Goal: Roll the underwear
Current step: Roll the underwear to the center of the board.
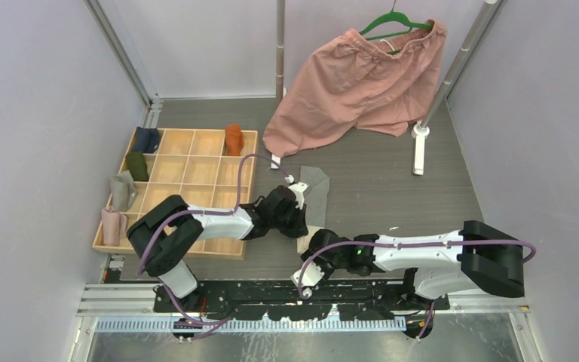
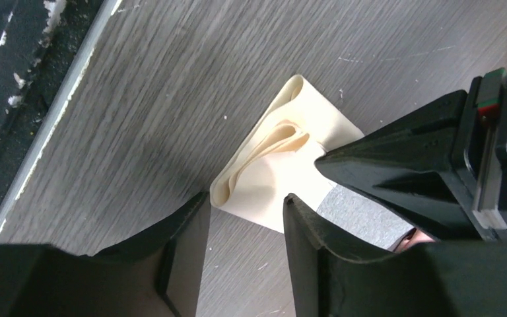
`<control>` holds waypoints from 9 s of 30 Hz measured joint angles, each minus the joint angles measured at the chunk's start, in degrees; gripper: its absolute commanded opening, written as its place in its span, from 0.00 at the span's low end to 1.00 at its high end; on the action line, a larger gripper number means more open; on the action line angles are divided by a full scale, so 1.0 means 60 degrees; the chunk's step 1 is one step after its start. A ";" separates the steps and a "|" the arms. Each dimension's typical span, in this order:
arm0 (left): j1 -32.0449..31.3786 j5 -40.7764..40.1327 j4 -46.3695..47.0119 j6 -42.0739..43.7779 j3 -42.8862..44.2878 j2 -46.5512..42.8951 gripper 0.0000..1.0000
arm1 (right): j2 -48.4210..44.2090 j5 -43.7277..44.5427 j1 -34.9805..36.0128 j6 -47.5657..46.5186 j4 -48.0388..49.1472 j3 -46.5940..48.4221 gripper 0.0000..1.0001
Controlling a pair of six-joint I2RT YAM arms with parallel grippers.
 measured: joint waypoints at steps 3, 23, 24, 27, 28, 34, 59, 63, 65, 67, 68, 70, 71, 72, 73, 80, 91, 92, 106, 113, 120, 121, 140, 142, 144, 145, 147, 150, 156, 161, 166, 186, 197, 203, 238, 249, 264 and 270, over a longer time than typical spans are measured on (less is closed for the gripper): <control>0.0000 0.0036 0.0084 -0.0015 0.0000 0.0047 0.01 | 0.0178 -0.0091 0.0000 0.0011 0.0058 0.0058 0.45; 0.0007 0.0168 0.0357 -0.0025 0.0000 0.0178 0.01 | 0.0816 -0.0237 -0.0313 0.1133 0.1089 0.0131 0.01; 0.0007 0.0171 0.0368 -0.0025 0.0000 0.0178 0.01 | 0.0812 -0.0248 -0.0350 0.1239 0.1155 0.0117 0.01; 0.0007 0.0182 0.0404 -0.0033 0.0000 0.0197 0.01 | 0.0729 -0.0259 -0.0466 0.1749 0.1606 -0.0073 0.01; 0.0007 0.0189 0.0415 -0.0036 0.0000 0.0200 0.01 | 0.0659 -0.0259 -0.0492 0.1967 0.1770 -0.0171 0.01; 0.0015 0.0219 0.0426 -0.0062 -0.0004 0.0204 0.01 | 0.0127 -0.0193 -0.0605 0.3115 0.2754 -0.0831 0.01; 0.0055 0.0335 0.0510 -0.0091 -0.0055 0.0204 0.01 | -0.1111 -0.1949 -0.2856 0.5206 0.2313 -0.0528 0.01; 0.0055 0.0331 0.0499 -0.0095 -0.0055 0.0193 0.01 | -0.0721 -0.2091 -0.3235 0.5235 0.2524 -0.0499 0.01; 0.0055 0.0328 0.0488 -0.0095 -0.0055 0.0175 0.01 | -0.0597 -0.2157 -0.3333 0.5271 0.2641 -0.0499 0.01; 0.0055 0.0317 0.0433 -0.0095 -0.0058 0.0138 0.01 | -0.0481 -0.2229 -0.3421 0.5308 0.2801 -0.0499 0.01; 0.0055 0.0310 0.0382 -0.0095 -0.0058 0.0106 0.01 | -0.0412 -0.2269 -0.3472 0.5340 0.2896 -0.0499 0.01; 0.0055 0.0295 0.0215 -0.0091 -0.0062 0.0011 0.01 | -0.0280 -0.2350 -0.3559 0.5384 0.3085 -0.0499 0.01; 0.0055 0.0266 0.0095 -0.0091 -0.0062 -0.0047 0.01 | -0.0219 -0.2386 -0.3592 0.5395 0.3169 -0.0499 0.01; 0.0055 0.0251 -0.0018 -0.0091 -0.0066 -0.0091 0.01 | -0.0146 -0.2404 -0.3636 0.5413 0.3253 -0.0499 0.01; 0.0055 0.0226 -0.0153 -0.0091 -0.0080 -0.0142 0.01 | -0.0073 -0.2415 -0.3683 0.5421 0.3308 -0.0499 0.01; 0.0055 -0.0069 -0.0492 -0.0193 -0.0466 -0.1013 0.01 | 0.0229 -0.2503 -0.3843 0.5493 0.3621 -0.0499 0.01; 0.0055 -0.0153 0.0528 -0.0561 -0.2437 -0.3020 0.01 | 0.0787 -0.2692 -0.4091 0.5566 0.3676 -0.0124 0.01; 0.0055 -0.0106 0.0809 -0.0597 -0.2703 -0.3118 0.01 | 0.0834 -0.2725 -0.4116 0.5595 0.3606 -0.0036 0.01; 0.0055 -0.0601 0.3388 -0.0714 -0.3636 -0.3774 0.01 | 0.1763 -0.3829 -0.4659 0.6539 0.2499 0.1155 0.02; 0.0055 -0.1064 0.3610 -0.0248 -0.3741 -0.4339 0.01 | 0.2707 -0.3905 -0.4772 0.8032 0.1268 0.2557 0.04; 0.0055 -0.1162 0.3555 0.0160 -0.3741 -0.4557 0.01 | 0.2827 -0.3993 -0.4965 0.9103 0.0973 0.2630 0.04; 0.0055 -0.1158 0.3537 0.0208 -0.3741 -0.4557 0.01 | 0.2827 -0.4018 -0.5034 0.9249 0.0933 0.2630 0.04; 0.0055 -0.0280 0.3490 0.0732 -0.2492 -0.2215 0.01 | 0.4120 -0.4685 -0.5985 1.1165 -0.0798 0.4255 0.10; 0.0055 -0.0372 0.3581 0.0729 -0.2397 -0.1927 0.01 | 0.4135 -0.4728 -0.6003 1.1202 -0.0823 0.4266 0.10; 0.0055 -0.0492 0.3683 0.0714 -0.2288 -0.1603 0.01 | 0.4138 -0.4754 -0.6003 1.1238 -0.0838 0.4269 0.10; 0.0055 -0.0550 0.3748 0.0703 -0.2244 -0.1435 0.01 | 0.4138 -0.4761 -0.6003 1.1245 -0.0845 0.4269 0.10; 0.0055 -0.0688 0.3861 0.0674 -0.2171 -0.1162 0.01 | 0.4138 -0.4765 -0.6007 1.1271 -0.0849 0.4269 0.10; 0.0055 -0.0991 0.4095 0.0645 -0.2124 -0.0860 0.01 | 0.4142 -0.4765 -0.6003 1.1296 -0.0856 0.4269 0.10; 0.0055 -0.1628 0.4470 0.0514 -0.2091 -0.0419 0.01 | 0.4178 -0.4819 -0.6022 1.1333 -0.0856 0.4280 0.11; 0.0062 -0.1891 0.4670 0.0452 -0.2004 -0.0200 0.01 | 0.4197 -0.4823 -0.6022 1.1347 -0.0892 0.4309 0.11; 0.0084 -0.2116 0.4874 0.0404 -0.2004 -0.0186 0.01 | 0.4200 -0.4823 -0.6022 1.1358 -0.0911 0.4324 0.14; 0.0138 -0.2707 0.4513 -0.0098 -0.1927 0.0117 0.01 | 0.3810 -0.4360 -0.6022 1.1821 -0.1140 0.4324 0.31; 0.0142 -0.2710 0.4313 -0.0095 -0.1770 0.0171 0.01 | 0.3064 -0.2299 -0.6022 1.1850 -0.1763 0.4320 0.28; 0.0142 -0.2703 0.4299 -0.0095 -0.1683 0.0240 0.01 | 0.2648 -0.1384 -0.6022 1.2080 -0.1905 0.4146 0.22; 0.0142 -0.2659 0.4222 -0.0087 -0.1639 0.0244 0.01 | 0.2335 -0.0594 -0.4521 1.5595 -0.0601 0.2739 0.18; 0.0142 -0.2656 0.4197 -0.0087 -0.1628 0.0244 0.01 | 0.2335 0.1024 -0.4524 1.5537 -0.1785 0.3045 0.27; 0.0142 -0.2546 0.4098 -0.0084 -0.1574 0.0244 0.01 | -0.1344 0.0040 -0.3745 1.1009 0.0739 0.1712 0.58; 0.0149 -0.2506 0.4054 -0.0058 -0.1552 0.0244 0.01 | -0.1344 -0.0543 -0.2546 0.7923 0.1060 0.1293 0.61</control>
